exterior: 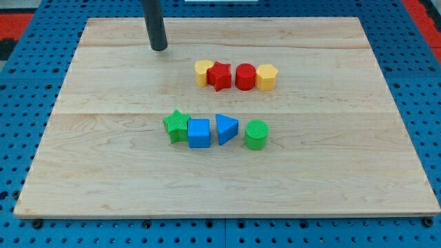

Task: Point your arm to the bottom side of the red star

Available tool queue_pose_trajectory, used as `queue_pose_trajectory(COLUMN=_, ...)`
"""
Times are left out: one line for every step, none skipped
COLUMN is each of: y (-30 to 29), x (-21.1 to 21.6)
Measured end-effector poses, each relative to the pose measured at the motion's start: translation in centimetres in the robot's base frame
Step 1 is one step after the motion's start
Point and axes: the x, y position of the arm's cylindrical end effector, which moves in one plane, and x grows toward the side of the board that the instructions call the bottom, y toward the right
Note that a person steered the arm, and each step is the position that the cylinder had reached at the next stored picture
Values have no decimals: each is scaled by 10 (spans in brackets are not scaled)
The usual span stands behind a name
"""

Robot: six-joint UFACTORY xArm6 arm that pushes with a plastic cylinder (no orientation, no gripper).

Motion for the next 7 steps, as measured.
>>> queue_pose_trajectory(y=0, x=0)
queue_pose_trajectory(y=1, x=0)
queue_pose_trajectory(y=1, x=40)
queue_pose_trajectory(y=1, x=98)
queue_pose_trajectory(y=1, x=98)
queue_pose_trajectory(y=25, x=130)
queue_pose_trajectory(y=66, x=144)
